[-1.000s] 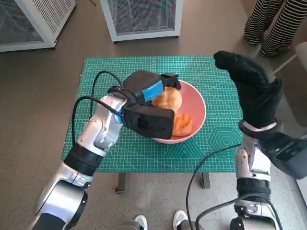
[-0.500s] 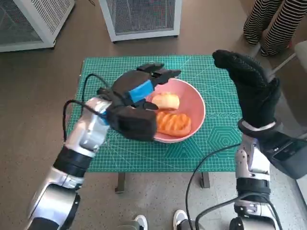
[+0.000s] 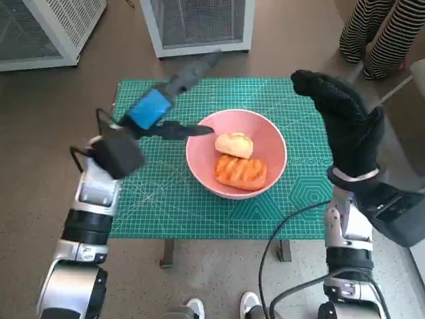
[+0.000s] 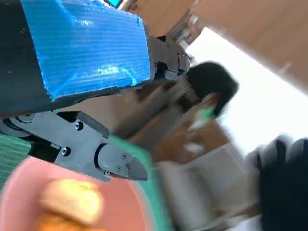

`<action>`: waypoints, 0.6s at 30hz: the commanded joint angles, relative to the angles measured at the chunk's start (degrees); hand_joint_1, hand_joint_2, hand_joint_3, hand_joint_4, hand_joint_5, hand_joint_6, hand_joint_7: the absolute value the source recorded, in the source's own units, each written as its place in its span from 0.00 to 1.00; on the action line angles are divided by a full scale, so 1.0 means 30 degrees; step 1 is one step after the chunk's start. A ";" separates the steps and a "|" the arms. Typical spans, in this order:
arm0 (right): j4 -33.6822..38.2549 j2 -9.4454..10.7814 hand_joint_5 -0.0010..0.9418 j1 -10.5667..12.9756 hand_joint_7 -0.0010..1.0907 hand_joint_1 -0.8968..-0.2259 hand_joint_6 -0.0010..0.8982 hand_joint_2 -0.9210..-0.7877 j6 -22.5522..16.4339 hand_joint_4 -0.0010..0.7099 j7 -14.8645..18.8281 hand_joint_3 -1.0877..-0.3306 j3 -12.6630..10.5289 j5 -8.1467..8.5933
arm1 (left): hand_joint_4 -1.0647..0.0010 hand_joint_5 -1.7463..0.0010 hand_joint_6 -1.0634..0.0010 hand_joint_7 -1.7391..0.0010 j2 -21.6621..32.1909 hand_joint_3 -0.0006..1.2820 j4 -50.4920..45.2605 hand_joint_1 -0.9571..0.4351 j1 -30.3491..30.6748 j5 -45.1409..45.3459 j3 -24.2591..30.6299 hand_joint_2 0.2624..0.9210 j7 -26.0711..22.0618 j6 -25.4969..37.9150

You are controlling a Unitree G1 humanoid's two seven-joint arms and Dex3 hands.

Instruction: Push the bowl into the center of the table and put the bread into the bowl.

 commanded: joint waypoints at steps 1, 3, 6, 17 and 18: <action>-0.0064 -0.0100 0.00 -0.0051 0.53 0.44 0.00 0.00 0.0455 0.33 -0.0133 0.55 0.0085 -0.0063 | 0.92 0.98 0.85 0.97 -0.0611 0.20 -0.2077 0.41 0.0603 -0.1513 0.0994 1.00 0.0341 0.0767; -0.0059 -0.0128 0.00 -0.0158 0.53 0.44 0.00 0.00 0.0552 0.33 -0.0156 0.55 0.0069 -0.0060 | 0.91 0.97 0.85 0.96 -0.0867 0.24 -0.2742 0.41 0.0866 -0.1987 0.1376 1.00 0.0687 0.1021; -0.0020 -0.0161 0.01 -0.0334 0.53 0.44 0.00 0.00 0.0677 0.33 -0.0186 0.55 0.0032 -0.0046 | 0.88 0.97 0.96 0.79 -0.1235 0.28 -0.3229 0.39 0.1195 -0.2773 0.1991 1.00 0.1015 0.1321; 0.0288 -0.0210 0.01 -0.0933 0.52 0.44 0.00 0.00 0.1274 0.34 -0.0072 0.54 -0.0183 0.0325 | 0.83 0.96 1.00 0.67 -0.1416 0.37 -0.3596 0.28 0.2040 -0.1526 0.2594 1.00 0.2664 -0.0133; 0.0305 -0.0202 0.01 -0.0965 0.51 0.44 0.00 0.00 0.1356 0.35 -0.0057 0.55 -0.0208 0.0377 | 0.83 0.96 1.00 0.67 -0.1362 0.37 -0.3587 0.27 0.2084 -0.1299 0.2563 1.00 0.2772 -0.0317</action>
